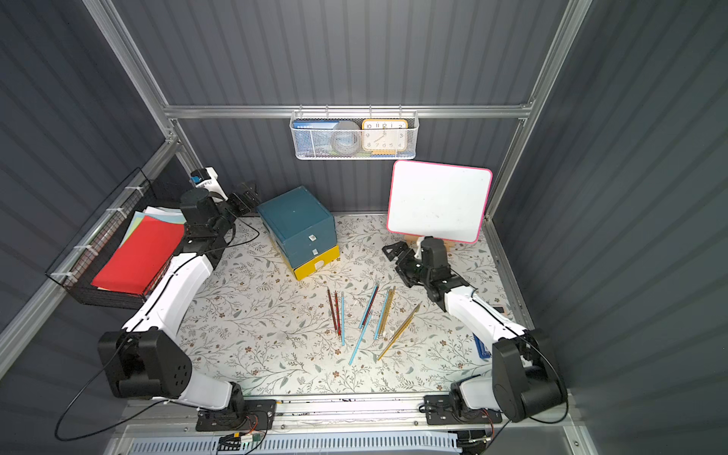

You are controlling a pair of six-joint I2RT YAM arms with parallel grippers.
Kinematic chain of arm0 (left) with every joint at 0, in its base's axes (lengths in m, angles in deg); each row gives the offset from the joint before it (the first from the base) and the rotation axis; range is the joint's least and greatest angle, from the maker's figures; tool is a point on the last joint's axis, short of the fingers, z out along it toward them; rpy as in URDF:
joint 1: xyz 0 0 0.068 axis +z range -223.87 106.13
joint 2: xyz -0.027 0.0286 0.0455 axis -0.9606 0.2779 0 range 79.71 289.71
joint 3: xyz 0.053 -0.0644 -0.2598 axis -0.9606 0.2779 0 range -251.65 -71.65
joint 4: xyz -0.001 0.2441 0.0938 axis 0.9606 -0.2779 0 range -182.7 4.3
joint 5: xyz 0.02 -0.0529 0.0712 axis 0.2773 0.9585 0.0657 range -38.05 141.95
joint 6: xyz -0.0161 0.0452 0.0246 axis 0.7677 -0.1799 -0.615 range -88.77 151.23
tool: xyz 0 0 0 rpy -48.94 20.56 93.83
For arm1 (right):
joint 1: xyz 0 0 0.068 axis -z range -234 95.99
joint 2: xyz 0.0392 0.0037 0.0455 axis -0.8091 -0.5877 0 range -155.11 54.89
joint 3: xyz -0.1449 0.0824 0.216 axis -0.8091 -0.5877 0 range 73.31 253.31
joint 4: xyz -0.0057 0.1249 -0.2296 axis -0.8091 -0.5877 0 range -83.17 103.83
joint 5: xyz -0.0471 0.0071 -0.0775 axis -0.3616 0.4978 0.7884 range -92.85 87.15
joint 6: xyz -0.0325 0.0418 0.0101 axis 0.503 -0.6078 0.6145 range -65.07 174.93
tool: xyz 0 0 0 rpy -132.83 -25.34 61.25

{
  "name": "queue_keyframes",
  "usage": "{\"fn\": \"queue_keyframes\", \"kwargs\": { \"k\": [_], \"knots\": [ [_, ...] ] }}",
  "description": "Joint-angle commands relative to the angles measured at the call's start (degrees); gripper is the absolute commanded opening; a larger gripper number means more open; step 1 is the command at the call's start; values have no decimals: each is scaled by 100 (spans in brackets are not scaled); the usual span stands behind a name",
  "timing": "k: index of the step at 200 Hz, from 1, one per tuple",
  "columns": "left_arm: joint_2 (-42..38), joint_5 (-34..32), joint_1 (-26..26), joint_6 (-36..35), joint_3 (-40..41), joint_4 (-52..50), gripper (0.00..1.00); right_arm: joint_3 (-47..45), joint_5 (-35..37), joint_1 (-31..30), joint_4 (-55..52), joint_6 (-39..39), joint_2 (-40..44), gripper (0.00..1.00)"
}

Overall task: Please place the pencils in the drawer according to their color
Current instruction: Open the drawer in the storage box.

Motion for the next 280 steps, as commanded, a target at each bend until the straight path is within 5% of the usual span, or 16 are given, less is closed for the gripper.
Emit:
{"fn": "queue_keyframes", "kwargs": {
  "k": [1,69,280],
  "knots": [
    [264,130,-44,383,-351,-1058,100,412,-188,-462,829,-988,-347,96],
    [908,-111,-44,328,-635,-1425,100,1415,96,-1393,2234,-2356,-1872,88],
    [1132,-52,-44,264,31,-1018,100,3627,448,-1908,2597,-2871,-4135,52]
  ]
}}
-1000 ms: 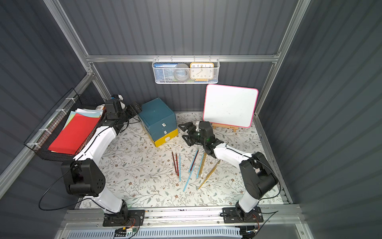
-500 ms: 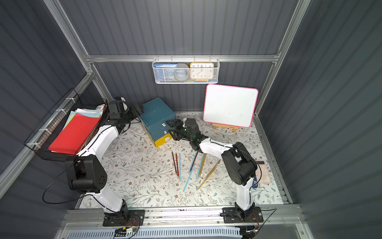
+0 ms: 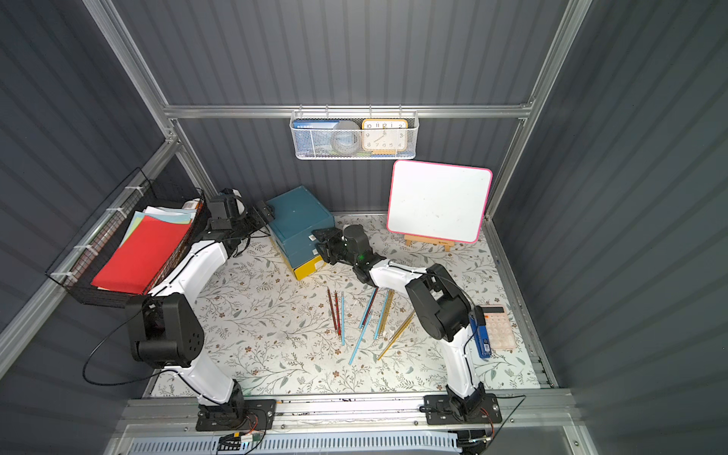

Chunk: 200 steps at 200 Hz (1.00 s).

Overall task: Please place the pencils in the drawer according to their color
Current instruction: Open the drawer in the storage box.

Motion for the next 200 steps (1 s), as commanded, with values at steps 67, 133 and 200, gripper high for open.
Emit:
{"fn": "queue_keyframes", "kwargs": {
  "k": [67,133,200],
  "knots": [
    [51,35,-12,-53,395,101,100,50,-64,-47,382,-25,-93,16],
    [102,64,-11,-27,424,145,100,-417,-98,-59,615,-25,239,0],
    [109,77,-11,-3,495,196,100,-1246,-62,-82,764,-23,949,0]
  ]
}}
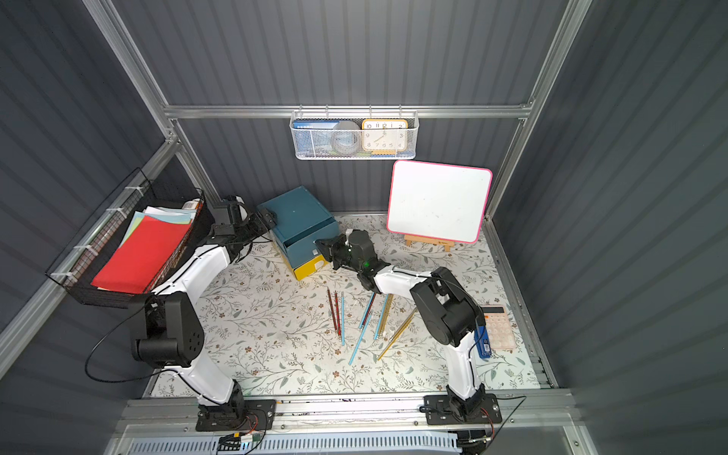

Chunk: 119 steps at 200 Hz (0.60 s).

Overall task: Please place the pencils in the drawer according to their color
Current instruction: Open the drawer in the storage box.

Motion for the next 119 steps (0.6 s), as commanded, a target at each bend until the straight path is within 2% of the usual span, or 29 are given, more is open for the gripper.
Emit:
{"fn": "queue_keyframes", "kwargs": {
  "k": [1,119],
  "knots": [
    [89,51,-11,-2,114,-17,100,-271,-3,-60,261,28,342,0],
    [148,86,-11,43,111,63,100,-1504,26,-192,380,-27,1206,0]
  ]
}}
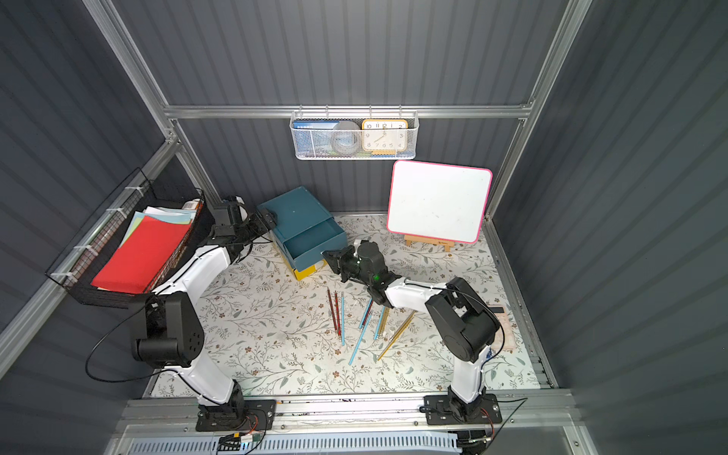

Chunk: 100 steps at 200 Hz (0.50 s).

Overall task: Please place the pencils in the drawer according to their color
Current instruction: Open the drawer in the storage box.

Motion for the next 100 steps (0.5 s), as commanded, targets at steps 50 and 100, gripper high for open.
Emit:
{"fn": "queue_keyframes", "kwargs": {
  "k": [50,100],
  "knots": [
    [135,61,-15,59,77,-9,100,-539,-98,-102,203,-29,452,0],
    [116,51,-11,59,76,-27,100,-834,-178,-142,198,-92,655,0]
  ]
}}
